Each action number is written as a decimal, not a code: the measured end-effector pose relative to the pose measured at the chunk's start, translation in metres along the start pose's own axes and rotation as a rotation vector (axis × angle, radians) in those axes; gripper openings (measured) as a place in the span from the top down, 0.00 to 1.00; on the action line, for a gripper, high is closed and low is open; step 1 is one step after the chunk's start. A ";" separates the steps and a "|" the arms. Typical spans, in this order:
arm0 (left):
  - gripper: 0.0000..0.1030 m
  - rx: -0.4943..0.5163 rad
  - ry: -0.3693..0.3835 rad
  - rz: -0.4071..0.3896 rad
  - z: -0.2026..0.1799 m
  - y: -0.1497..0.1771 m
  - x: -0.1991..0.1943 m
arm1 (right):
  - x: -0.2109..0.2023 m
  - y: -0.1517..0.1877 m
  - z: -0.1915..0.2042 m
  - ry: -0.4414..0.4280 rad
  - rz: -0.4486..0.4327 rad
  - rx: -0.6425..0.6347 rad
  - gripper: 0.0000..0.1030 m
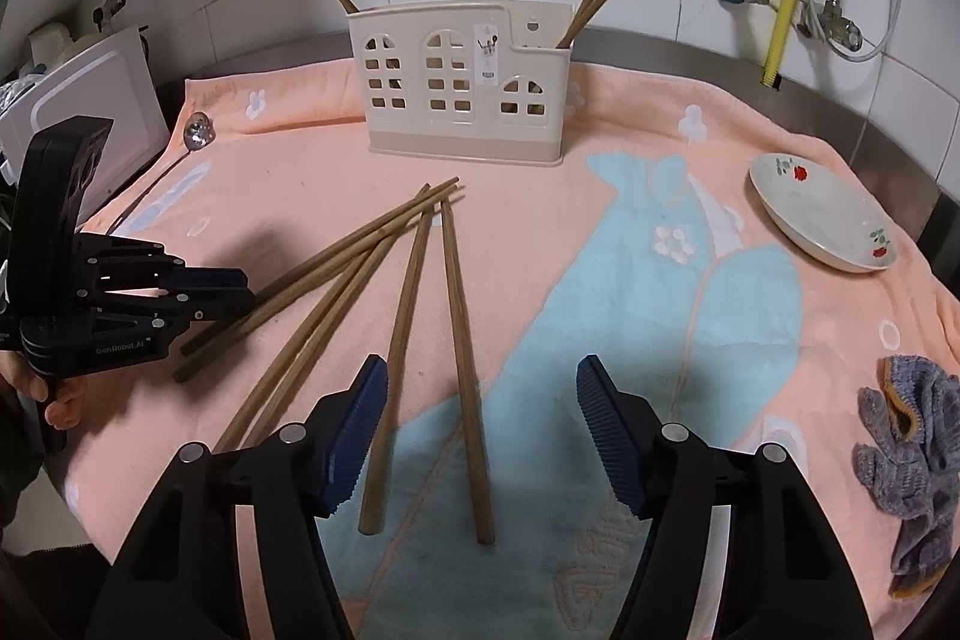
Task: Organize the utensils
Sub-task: 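Close the right gripper on a chopstick while the left gripper grasps another, then lift the right gripper's chopstick upright to the holder while the left gripper carries its own, then lower the right gripper's chopstick into the holder and open while the left gripper releases its own, then withdraw both open grippers from the holder back over the remaining chopsticks, then close the right gripper on a chopstick while the left gripper grasps another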
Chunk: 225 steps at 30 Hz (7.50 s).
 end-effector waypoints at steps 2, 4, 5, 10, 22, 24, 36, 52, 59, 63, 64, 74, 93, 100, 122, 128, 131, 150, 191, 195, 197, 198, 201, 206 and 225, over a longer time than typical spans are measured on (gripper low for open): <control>0.83 0.002 -0.002 0.002 0.000 0.000 0.001 | 0.001 0.002 0.000 -0.005 0.004 0.002 0.42; 0.83 0.000 -0.004 0.005 0.000 0.000 0.003 | 0.003 0.002 -0.001 -0.008 0.007 0.002 0.44; 0.83 0.000 -0.004 0.007 0.000 0.000 0.003 | 0.004 0.003 0.000 -0.011 0.010 0.002 0.45; 0.86 0.001 -0.005 0.016 0.000 0.002 0.007 | 0.009 0.006 0.001 -0.026 0.023 0.002 0.52; 0.91 0.027 -0.074 -0.003 -0.005 0.004 0.010 | 0.026 0.013 0.003 -0.050 0.075 -0.012 0.77; 0.92 0.039 -0.085 -0.004 -0.007 0.004 0.009 | 0.029 0.014 0.004 -0.051 0.082 -0.018 0.80; 0.94 0.036 -0.088 -0.001 -0.009 0.003 0.009 | 0.039 0.014 0.014 0.013 0.090 -0.116 0.93; 0.95 0.010 -0.074 -0.081 -0.004 -0.017 -0.023 | -0.007 -0.027 0.011 0.024 -0.058 -0.103 0.93; 0.95 -0.004 -0.035 -0.155 -0.008 -0.034 -0.051 | -0.037 -0.063 0.005 0.027 -0.158 -0.095 0.93; 0.95 -0.005 -0.019 -0.192 -0.011 -0.043 -0.065 | -0.045 -0.083 0.002 0.025 -0.196 -0.094 0.93; 0.95 -0.003 -0.019 -0.200 -0.011 -0.046 -0.068 | -0.046 -0.086 0.000 0.024 -0.201 -0.094 0.93; 0.95 0.002 -0.024 -0.259 -0.007 -0.084 -0.093 | -0.058 -0.139 -0.008 -0.006 -0.230 -0.111 0.93; 0.95 0.049 -0.050 -0.437 -0.014 -0.198 -0.162 | -0.099 -0.238 -0.039 0.001 -0.308 -0.139 0.93; 0.95 0.031 -0.079 -0.499 -0.005 -0.239 -0.178 | -0.089 -0.262 -0.053 0.025 -0.300 -0.124 0.93; 0.95 -0.072 -0.076 -0.352 0.037 -0.238 -0.104 | 0.001 -0.257 -0.065 0.019 -0.153 -0.077 0.93; 0.93 -0.071 -0.085 -0.347 0.037 -0.236 -0.100 | 0.009 -0.253 -0.067 0.023 -0.144 -0.069 0.93; 0.92 -0.070 -0.086 -0.349 0.036 -0.236 -0.101 | 0.009 -0.252 -0.069 0.024 -0.149 -0.061 0.91; 0.52 -0.092 -0.096 -0.426 0.026 -0.194 -0.139 | -0.040 -0.218 -0.055 0.044 -0.243 -0.058 0.44; 0.09 -0.164 -0.180 -0.255 0.023 -0.022 -0.093 | -0.022 -0.039 0.028 0.004 -0.086 -0.047 0.20; 0.09 -0.183 -0.181 -0.238 0.026 -0.013 -0.089 | -0.016 -0.023 0.034 -0.021 -0.065 -0.030 0.25; 0.09 -0.195 -0.180 -0.234 0.029 -0.010 -0.088 | -0.014 -0.018 0.036 -0.025 -0.055 -0.023 0.29; 0.09 -0.200 -0.178 -0.232 0.030 -0.009 -0.087 | -0.012 -0.015 0.038 -0.030 -0.050 -0.021 0.31; 0.09 -0.212 -0.176 -0.226 0.032 -0.004 -0.085 | -0.007 -0.006 0.042 -0.049 -0.030 -0.016 0.41; 0.09 -0.210 -0.160 -0.207 0.030 0.005 -0.080 | 0.002 0.006 0.046 -0.083 0.001 0.012 0.60; 0.41 -0.090 -0.063 -0.137 -0.004 0.022 -0.056 | 0.021 0.024 0.043 -0.082 0.061 0.051 0.90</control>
Point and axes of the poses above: each gripper's, at about its wrist camera, not at the fingertips, and x roughly the way its jaws point, z to its left, y to its underside, the point moved 4 cm from there along x, roughly the way its jaws point, and after that the axes turned 8 degrees about -x, right-handed, at the moved point
